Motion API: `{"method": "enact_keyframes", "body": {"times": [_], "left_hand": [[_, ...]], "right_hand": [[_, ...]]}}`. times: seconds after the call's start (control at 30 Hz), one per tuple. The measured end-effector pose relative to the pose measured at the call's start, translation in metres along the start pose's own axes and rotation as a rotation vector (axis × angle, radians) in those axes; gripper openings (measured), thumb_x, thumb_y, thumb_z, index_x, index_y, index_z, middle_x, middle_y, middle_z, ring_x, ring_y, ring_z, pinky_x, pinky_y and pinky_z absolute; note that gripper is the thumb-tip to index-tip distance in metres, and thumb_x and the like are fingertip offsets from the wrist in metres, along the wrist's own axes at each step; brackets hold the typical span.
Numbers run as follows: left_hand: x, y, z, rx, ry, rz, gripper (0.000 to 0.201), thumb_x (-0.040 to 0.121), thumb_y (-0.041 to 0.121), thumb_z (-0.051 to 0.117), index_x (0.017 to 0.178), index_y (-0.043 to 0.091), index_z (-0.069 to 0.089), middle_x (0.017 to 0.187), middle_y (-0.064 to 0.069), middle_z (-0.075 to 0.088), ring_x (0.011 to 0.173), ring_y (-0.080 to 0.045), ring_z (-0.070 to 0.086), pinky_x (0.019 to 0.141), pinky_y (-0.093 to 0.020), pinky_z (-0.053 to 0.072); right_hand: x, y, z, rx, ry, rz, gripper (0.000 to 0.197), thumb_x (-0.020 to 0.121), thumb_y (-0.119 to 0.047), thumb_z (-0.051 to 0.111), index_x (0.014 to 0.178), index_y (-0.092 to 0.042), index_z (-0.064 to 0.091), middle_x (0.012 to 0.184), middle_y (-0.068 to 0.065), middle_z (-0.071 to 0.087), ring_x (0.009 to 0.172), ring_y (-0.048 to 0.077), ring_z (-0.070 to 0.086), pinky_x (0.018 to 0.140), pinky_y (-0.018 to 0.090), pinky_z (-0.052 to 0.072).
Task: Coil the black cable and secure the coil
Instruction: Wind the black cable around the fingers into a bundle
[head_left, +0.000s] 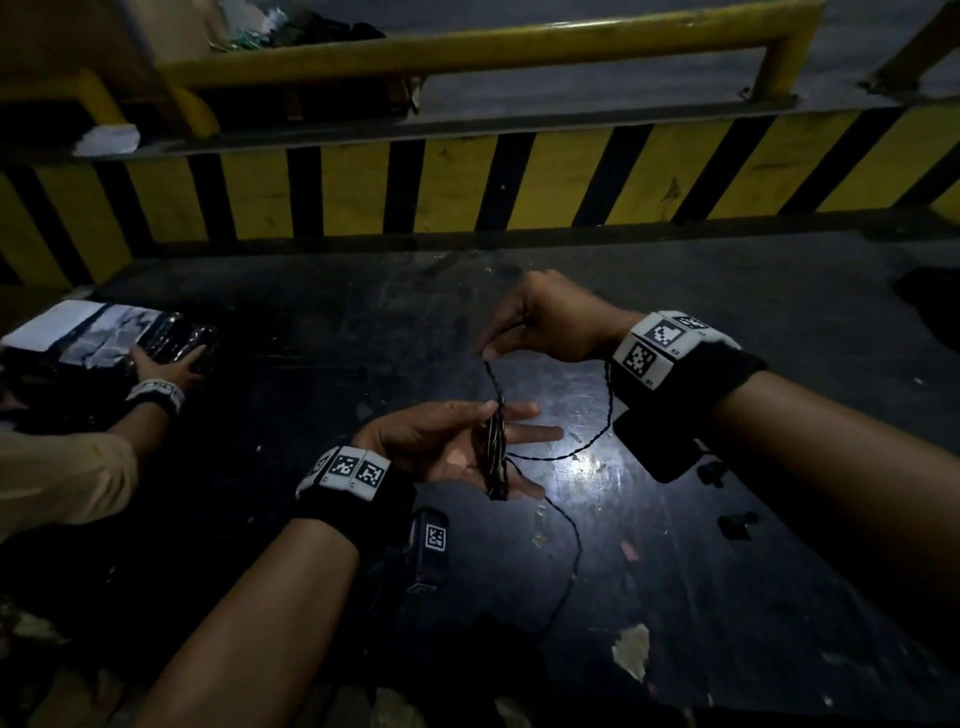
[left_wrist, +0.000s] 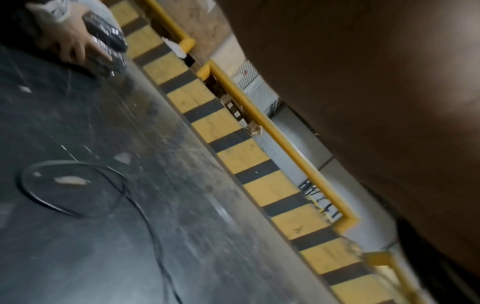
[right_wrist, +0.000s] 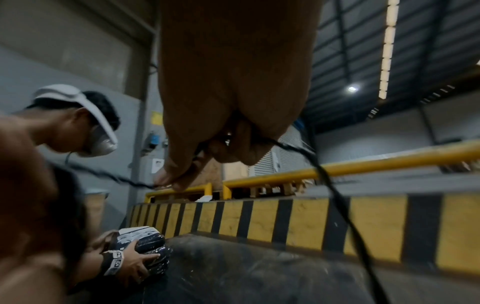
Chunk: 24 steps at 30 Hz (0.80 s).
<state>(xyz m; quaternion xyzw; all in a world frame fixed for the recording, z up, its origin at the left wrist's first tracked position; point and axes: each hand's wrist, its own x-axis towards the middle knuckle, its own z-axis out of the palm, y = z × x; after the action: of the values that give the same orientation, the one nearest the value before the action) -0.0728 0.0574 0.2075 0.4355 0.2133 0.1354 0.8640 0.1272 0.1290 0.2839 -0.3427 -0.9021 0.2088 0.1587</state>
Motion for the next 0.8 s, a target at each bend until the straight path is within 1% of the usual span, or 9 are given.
{"method": "enact_keyframes", "body": {"times": [0.1,0.2,0.27,0.33,0.43,0.5,0.57,0.7,0.8], "left_hand": [[-0.005,0.004,0.009,-0.052,-0.116,0.082,0.036,0.093,0.038,0.058,0.128,0.029,0.062,0.163,-0.014,0.024,0.133,-0.066,0.027,0.11,-0.059,0.032],[-0.008,0.013,0.016,-0.127,-0.184,0.226,0.038,0.094,0.04,0.056,0.131,0.033,0.06,0.164,-0.016,0.019,0.131,-0.061,0.037,0.102,-0.051,0.045],[-0.01,0.022,0.017,-0.129,-0.195,0.304,0.039,0.095,0.041,0.055,0.133,0.035,0.059,0.165,-0.017,0.014,0.132,-0.06,0.035,0.103,-0.053,0.044],[-0.01,0.03,0.014,-0.138,-0.182,0.365,0.038,0.095,0.039,0.055,0.133,0.034,0.058,0.165,-0.018,0.008,0.134,-0.059,0.033,0.104,-0.055,0.043],[-0.007,0.036,0.006,-0.104,-0.139,0.407,0.038,0.095,0.04,0.056,0.133,0.035,0.058,0.166,-0.016,0.007,0.137,-0.061,0.025,0.106,-0.059,0.038],[-0.005,0.034,-0.004,-0.171,-0.113,0.42,0.039,0.095,0.037,0.056,0.134,0.033,0.057,0.166,-0.017,0.006,0.138,-0.064,0.015,0.105,-0.057,0.041],[-0.006,0.029,-0.016,-0.256,-0.084,0.417,0.039,0.096,0.035,0.055,0.135,0.031,0.056,0.166,-0.017,0.003,0.137,-0.064,0.012,0.105,-0.056,0.043],[-0.006,0.015,-0.031,-0.226,0.096,0.355,0.043,0.092,0.043,0.058,0.135,0.04,0.055,0.166,-0.014,0.011,0.136,-0.063,0.025,0.104,-0.053,0.045],[-0.009,0.005,-0.035,-0.125,0.268,0.25,0.054,0.084,0.052,0.066,0.136,0.045,0.053,0.163,-0.009,0.025,0.132,-0.056,0.041,0.111,-0.057,0.034]], "right_hand": [[-0.008,0.014,0.014,0.133,0.089,0.044,0.017,0.083,-0.033,0.078,0.096,-0.022,0.083,0.095,-0.011,0.079,0.081,-0.011,0.069,0.073,0.008,0.05],[-0.023,0.031,0.041,0.193,0.115,0.133,0.016,0.089,-0.028,0.072,0.096,-0.018,0.081,0.086,-0.012,0.076,0.073,-0.013,0.067,0.068,0.013,0.051],[-0.034,0.035,0.066,0.224,0.115,0.152,0.015,0.091,-0.026,0.07,0.093,-0.015,0.08,0.083,-0.008,0.077,0.072,-0.006,0.068,0.066,0.023,0.056],[-0.042,0.033,0.092,0.228,0.084,0.166,0.018,0.092,-0.026,0.067,0.089,-0.013,0.079,0.08,-0.002,0.077,0.064,-0.006,0.064,0.063,0.021,0.052],[-0.049,0.021,0.124,0.259,0.017,0.157,0.029,0.095,-0.039,0.062,0.086,-0.017,0.077,0.084,-0.006,0.078,0.07,-0.01,0.065,0.07,0.012,0.048],[-0.052,0.012,0.134,0.26,-0.01,0.172,0.032,0.095,-0.043,0.06,0.077,-0.022,0.076,0.085,-0.007,0.079,0.078,-0.001,0.071,0.077,0.022,0.054],[-0.053,0.005,0.137,0.24,-0.031,0.178,0.034,0.097,-0.039,0.06,0.079,-0.017,0.078,0.079,-0.005,0.079,0.077,0.005,0.072,0.08,0.029,0.056],[-0.057,-0.011,0.129,0.132,-0.125,0.167,0.036,0.097,-0.039,0.057,0.077,-0.015,0.074,0.069,-0.006,0.075,0.064,0.004,0.066,0.075,0.034,0.056],[-0.058,-0.028,0.111,-0.006,-0.21,0.147,0.034,0.098,-0.04,0.057,0.081,-0.014,0.073,0.059,-0.012,0.06,0.058,0.002,0.054,0.07,0.036,0.056]]}}
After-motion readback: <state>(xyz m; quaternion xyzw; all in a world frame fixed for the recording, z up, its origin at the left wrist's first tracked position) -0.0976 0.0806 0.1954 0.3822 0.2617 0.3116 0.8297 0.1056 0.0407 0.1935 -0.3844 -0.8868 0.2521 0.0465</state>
